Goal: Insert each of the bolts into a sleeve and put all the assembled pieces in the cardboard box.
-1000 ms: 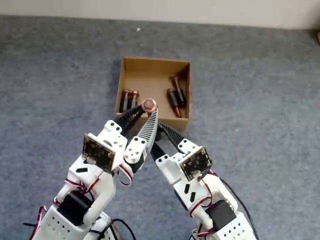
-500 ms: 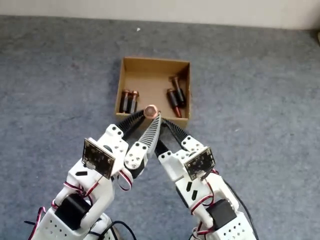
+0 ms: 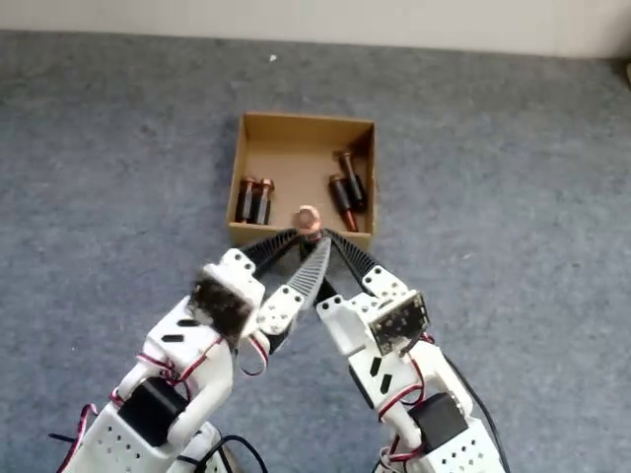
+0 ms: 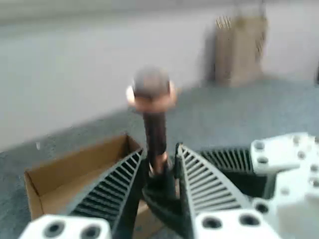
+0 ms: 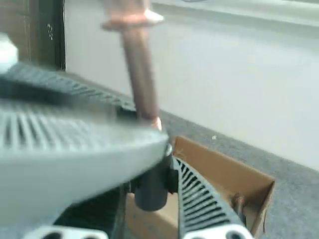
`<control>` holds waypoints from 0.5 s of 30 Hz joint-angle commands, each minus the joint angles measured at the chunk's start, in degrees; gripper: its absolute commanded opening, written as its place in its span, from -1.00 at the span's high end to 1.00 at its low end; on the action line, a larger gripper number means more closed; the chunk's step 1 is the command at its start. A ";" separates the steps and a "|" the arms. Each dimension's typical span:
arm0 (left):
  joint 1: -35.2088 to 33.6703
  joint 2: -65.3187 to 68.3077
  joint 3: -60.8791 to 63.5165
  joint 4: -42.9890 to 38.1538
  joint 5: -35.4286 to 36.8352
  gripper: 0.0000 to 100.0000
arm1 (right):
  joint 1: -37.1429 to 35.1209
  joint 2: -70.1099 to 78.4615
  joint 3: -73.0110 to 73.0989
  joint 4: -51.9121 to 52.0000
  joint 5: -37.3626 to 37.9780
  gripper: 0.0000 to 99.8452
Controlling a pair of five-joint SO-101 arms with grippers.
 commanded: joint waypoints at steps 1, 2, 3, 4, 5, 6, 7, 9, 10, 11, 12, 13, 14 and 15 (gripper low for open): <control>0.40 0.04 -0.75 2.64 -3.96 0.75 | 1.01 -0.92 5.67 -0.84 0.35 0.99; 0.40 0.04 -0.75 3.08 -4.75 0.75 | 1.01 -0.92 5.67 -0.57 0.35 0.99; 0.40 0.04 -0.75 3.34 -5.54 0.75 | 1.01 -0.92 5.67 -0.57 0.35 0.99; 0.40 0.04 -0.75 3.43 -6.07 0.75 | 1.01 -0.92 5.67 -0.57 0.35 0.99; 0.40 0.04 -0.75 3.43 -6.42 0.75 | 1.01 -0.92 5.67 -0.57 0.35 0.99; 0.40 0.04 -0.75 3.43 -6.42 0.74 | 1.01 -0.92 5.67 -0.57 0.35 0.99; 0.40 0.04 -0.75 3.43 -6.42 0.72 | 1.01 -0.92 5.67 -0.57 0.35 0.99; 0.40 0.04 -0.84 3.78 -6.42 0.69 | 1.01 -0.92 5.67 -0.48 0.35 0.99; 0.40 -0.04 -1.01 4.40 -6.42 0.68 | 1.10 -0.92 5.67 -0.48 0.35 0.99; 0.40 -0.04 -1.63 5.10 -6.51 0.68 | 1.10 -0.92 5.67 -0.31 0.35 0.99; 0.40 -0.04 -2.33 6.15 -6.51 0.68 | 1.10 -0.92 5.67 0.22 0.35 0.99; 0.40 -0.31 -3.03 7.21 -7.03 0.68 | 1.27 -0.92 5.67 0.75 0.35 0.99; 0.40 -0.48 -3.82 8.26 -7.91 0.68 | 1.80 -0.92 5.67 1.01 0.35 0.99; 0.31 -0.48 -4.53 9.23 -8.62 0.68 | 2.51 -0.92 5.67 1.10 0.35 0.99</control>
